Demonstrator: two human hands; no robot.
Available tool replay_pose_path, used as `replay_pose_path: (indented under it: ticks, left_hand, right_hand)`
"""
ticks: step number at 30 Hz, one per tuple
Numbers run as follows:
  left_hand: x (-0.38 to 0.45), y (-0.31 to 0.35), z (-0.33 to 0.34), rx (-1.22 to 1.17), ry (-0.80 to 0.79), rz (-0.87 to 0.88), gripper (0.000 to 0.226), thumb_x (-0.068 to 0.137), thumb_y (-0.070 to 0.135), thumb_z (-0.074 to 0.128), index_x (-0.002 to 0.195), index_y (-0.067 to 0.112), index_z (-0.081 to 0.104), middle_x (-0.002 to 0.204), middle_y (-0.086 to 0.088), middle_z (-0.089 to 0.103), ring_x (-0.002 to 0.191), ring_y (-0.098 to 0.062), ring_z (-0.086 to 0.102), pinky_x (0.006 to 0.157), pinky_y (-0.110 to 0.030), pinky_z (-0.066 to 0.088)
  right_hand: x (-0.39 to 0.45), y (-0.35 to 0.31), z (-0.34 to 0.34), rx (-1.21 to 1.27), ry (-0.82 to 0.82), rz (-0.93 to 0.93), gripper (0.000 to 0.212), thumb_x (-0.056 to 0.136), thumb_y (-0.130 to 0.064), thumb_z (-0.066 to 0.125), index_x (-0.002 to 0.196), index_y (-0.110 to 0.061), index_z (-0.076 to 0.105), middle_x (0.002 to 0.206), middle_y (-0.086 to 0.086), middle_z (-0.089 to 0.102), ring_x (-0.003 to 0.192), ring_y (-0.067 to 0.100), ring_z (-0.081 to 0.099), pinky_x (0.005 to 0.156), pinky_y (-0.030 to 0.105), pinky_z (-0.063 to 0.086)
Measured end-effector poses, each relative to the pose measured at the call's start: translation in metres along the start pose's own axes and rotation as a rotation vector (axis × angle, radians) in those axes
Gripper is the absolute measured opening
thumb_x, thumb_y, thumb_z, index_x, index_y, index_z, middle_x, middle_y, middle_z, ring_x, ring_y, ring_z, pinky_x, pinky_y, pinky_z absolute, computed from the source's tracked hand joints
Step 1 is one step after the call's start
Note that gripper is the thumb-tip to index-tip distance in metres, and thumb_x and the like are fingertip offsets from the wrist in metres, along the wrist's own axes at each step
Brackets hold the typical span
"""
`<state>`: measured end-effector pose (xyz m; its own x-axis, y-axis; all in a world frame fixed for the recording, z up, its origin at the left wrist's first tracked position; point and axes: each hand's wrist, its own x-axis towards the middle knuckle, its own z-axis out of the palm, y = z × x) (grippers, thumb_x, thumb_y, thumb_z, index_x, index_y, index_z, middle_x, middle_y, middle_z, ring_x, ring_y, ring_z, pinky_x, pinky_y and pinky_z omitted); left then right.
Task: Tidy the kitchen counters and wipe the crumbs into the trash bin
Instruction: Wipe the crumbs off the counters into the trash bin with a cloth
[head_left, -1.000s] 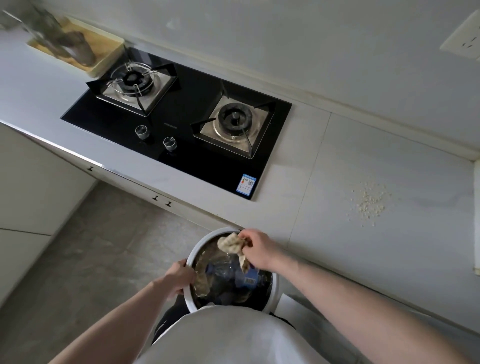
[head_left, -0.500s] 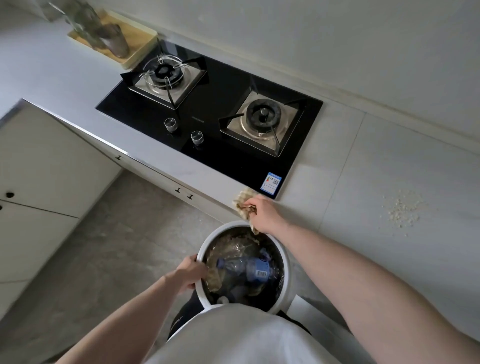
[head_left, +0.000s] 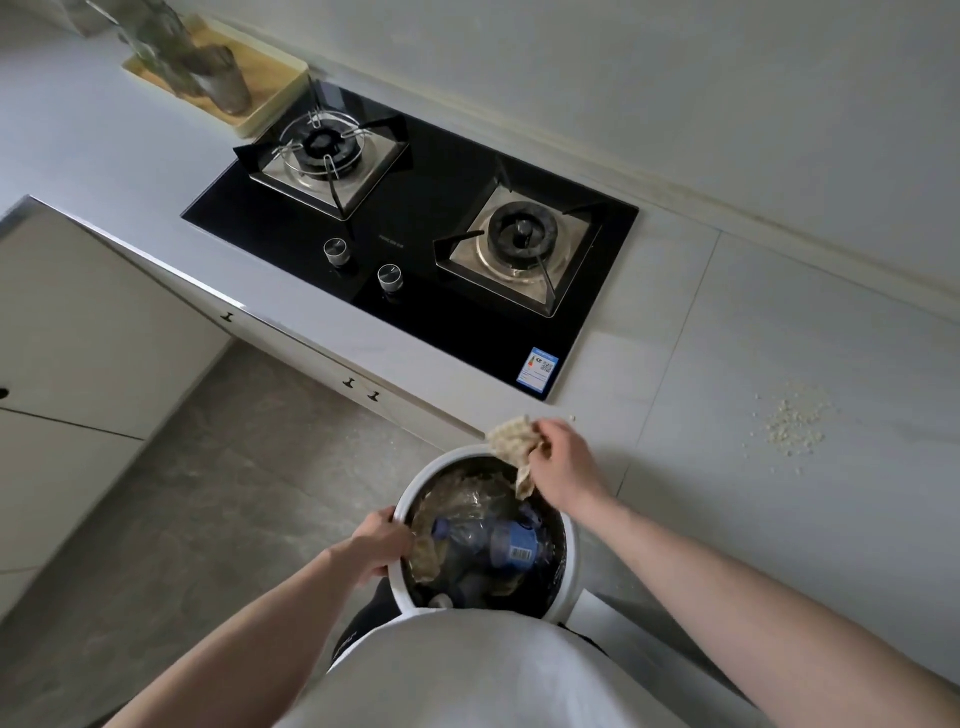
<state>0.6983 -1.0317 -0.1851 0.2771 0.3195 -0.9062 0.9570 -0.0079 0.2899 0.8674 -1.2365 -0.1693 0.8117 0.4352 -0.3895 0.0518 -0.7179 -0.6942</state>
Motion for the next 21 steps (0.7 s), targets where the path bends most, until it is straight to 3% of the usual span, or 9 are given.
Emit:
replay_pose_path:
  ticks: [2,5,7,9,11,14,17,19,21]
  left_hand:
    - [-0.001,0.002,0.001,0.003,-0.005,-0.008,0.038,0.077,-0.005,0.049,0.103,0.014,0.068,0.094,-0.019,0.072,0.087,-0.035,0.072,0.075,-0.046,0.063]
    - [0.000,0.003,0.002,0.034,-0.012,-0.008,0.041,0.074,-0.005,0.048,0.103,0.014,0.070,0.084,-0.015,0.070,0.073,-0.030,0.068,0.065,-0.037,0.057]
    - [-0.001,0.005,0.003,0.049,-0.016,-0.005,0.041,0.075,-0.005,0.048,0.103,0.015,0.070,0.082,-0.014,0.070,0.071,-0.028,0.067,0.061,-0.033,0.056]
    - [-0.006,0.010,0.005,0.054,-0.020,-0.001,0.039,0.077,-0.006,0.048,0.102,0.014,0.069,0.079,-0.012,0.068,0.069,-0.027,0.066,0.054,-0.029,0.055]
    - [-0.009,0.011,0.006,0.055,-0.027,-0.008,0.037,0.079,-0.007,0.048,0.102,0.013,0.068,0.080,-0.012,0.068,0.070,-0.027,0.066,0.053,-0.029,0.055]
    - [-0.008,0.010,0.009,0.041,-0.027,-0.009,0.037,0.077,-0.007,0.047,0.101,0.012,0.069,0.082,-0.016,0.070,0.072,-0.030,0.068,0.065,-0.036,0.059]
    - [-0.008,0.010,0.012,0.014,-0.026,-0.003,0.035,0.079,-0.007,0.047,0.096,0.011,0.070,0.080,-0.018,0.071,0.070,-0.031,0.069,0.071,-0.044,0.062]
    - [-0.010,0.011,0.013,-0.001,-0.028,0.001,0.033,0.082,-0.008,0.048,0.095,0.012,0.070,0.083,-0.019,0.073,0.073,-0.033,0.071,0.070,-0.044,0.062]
    - [-0.007,0.009,0.014,-0.001,-0.022,0.001,0.032,0.083,-0.008,0.049,0.096,0.012,0.069,0.088,-0.021,0.074,0.078,-0.035,0.073,0.072,-0.046,0.064]
  right_hand:
    - [0.013,0.011,-0.017,0.017,0.179,0.024,0.026,0.096,-0.009,0.049,0.118,-0.011,0.062,0.116,-0.001,0.058,0.099,0.014,0.060,0.079,0.025,0.055]
    - [0.030,0.020,-0.041,0.040,0.410,0.091,0.027,0.092,-0.007,0.051,0.117,-0.006,0.063,0.113,0.005,0.058,0.094,0.019,0.056,0.078,0.030,0.047]
    - [0.038,0.034,-0.050,0.000,0.474,0.148,0.028,0.092,-0.008,0.053,0.118,-0.006,0.063,0.116,0.008,0.057,0.095,0.022,0.056,0.081,0.032,0.048]
    - [0.036,0.049,-0.046,-0.132,0.376,0.174,0.031,0.093,-0.009,0.053,0.123,-0.010,0.061,0.122,0.008,0.054,0.102,0.026,0.058,0.085,0.040,0.054]
    - [0.025,0.052,-0.032,-0.206,0.251,0.144,0.032,0.096,-0.007,0.051,0.127,-0.011,0.058,0.126,0.005,0.051,0.103,0.020,0.055,0.084,0.036,0.055]
    - [-0.007,0.035,-0.002,-0.097,0.007,0.028,0.030,0.099,-0.008,0.050,0.128,-0.009,0.059,0.127,0.005,0.053,0.101,0.016,0.054,0.094,0.031,0.050]
    - [-0.045,0.028,0.031,-0.168,-0.316,-0.024,0.031,0.098,-0.014,0.050,0.126,-0.009,0.063,0.119,0.001,0.060,0.101,0.019,0.058,0.091,0.032,0.047]
    - [-0.060,0.030,0.037,-0.102,-0.263,-0.045,0.028,0.096,-0.022,0.048,0.115,-0.010,0.066,0.102,-0.007,0.059,0.097,0.017,0.057,0.090,0.036,0.049]
    - [-0.056,0.035,0.023,0.011,-0.097,-0.013,0.029,0.094,-0.028,0.048,0.108,-0.011,0.066,0.099,-0.008,0.060,0.093,0.014,0.058,0.085,0.034,0.052]
